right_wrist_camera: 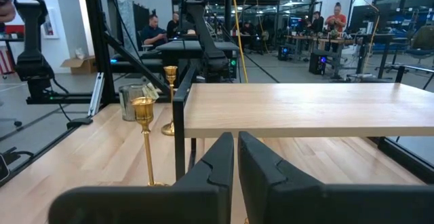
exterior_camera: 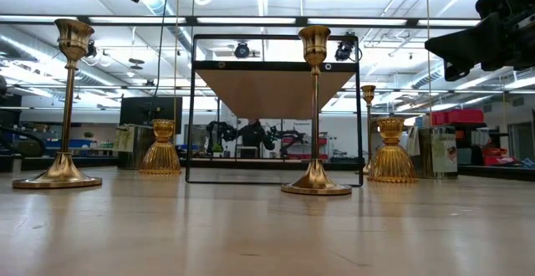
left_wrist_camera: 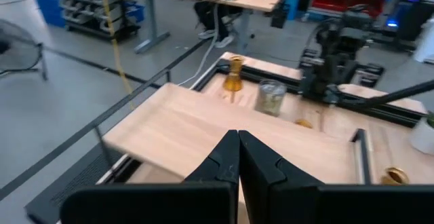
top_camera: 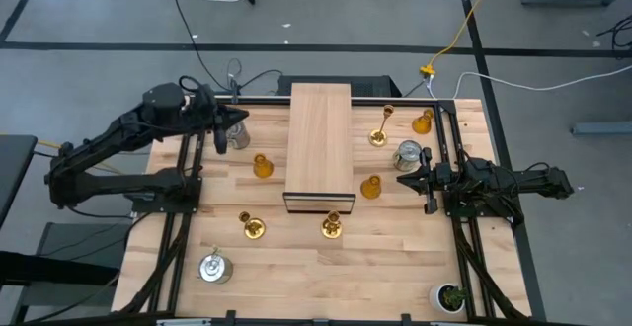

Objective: Pick & Place candle stick holders
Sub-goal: Put the top left scented candle can on the shelf

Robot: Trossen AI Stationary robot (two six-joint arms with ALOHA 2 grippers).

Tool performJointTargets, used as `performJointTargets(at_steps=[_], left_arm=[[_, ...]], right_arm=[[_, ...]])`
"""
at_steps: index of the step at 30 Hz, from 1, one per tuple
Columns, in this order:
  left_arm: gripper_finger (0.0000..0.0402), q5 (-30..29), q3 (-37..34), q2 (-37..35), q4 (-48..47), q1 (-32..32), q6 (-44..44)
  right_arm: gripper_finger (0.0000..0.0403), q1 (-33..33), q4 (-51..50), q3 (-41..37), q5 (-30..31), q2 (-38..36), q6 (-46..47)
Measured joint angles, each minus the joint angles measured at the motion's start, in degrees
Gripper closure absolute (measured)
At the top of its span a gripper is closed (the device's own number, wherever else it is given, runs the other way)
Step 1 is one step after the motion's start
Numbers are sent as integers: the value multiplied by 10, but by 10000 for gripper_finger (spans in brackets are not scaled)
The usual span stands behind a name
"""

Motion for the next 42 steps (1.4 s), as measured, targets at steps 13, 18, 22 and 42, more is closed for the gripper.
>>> performJointTargets(at_steps=[13,18,22,42], left_arm=[[394,0,0,0,-2,69,1],[394,0,0,0,-2,72,1],[394,0,0,0,-2,72,1],[270,-73,0,20,-8,72,14]], right_arm=[[376,0,0,0,0,0,0],[376,0,0,0,0,0,0],[376,0,0,0,0,0,0],[376,0,0,0,0,0,0]])
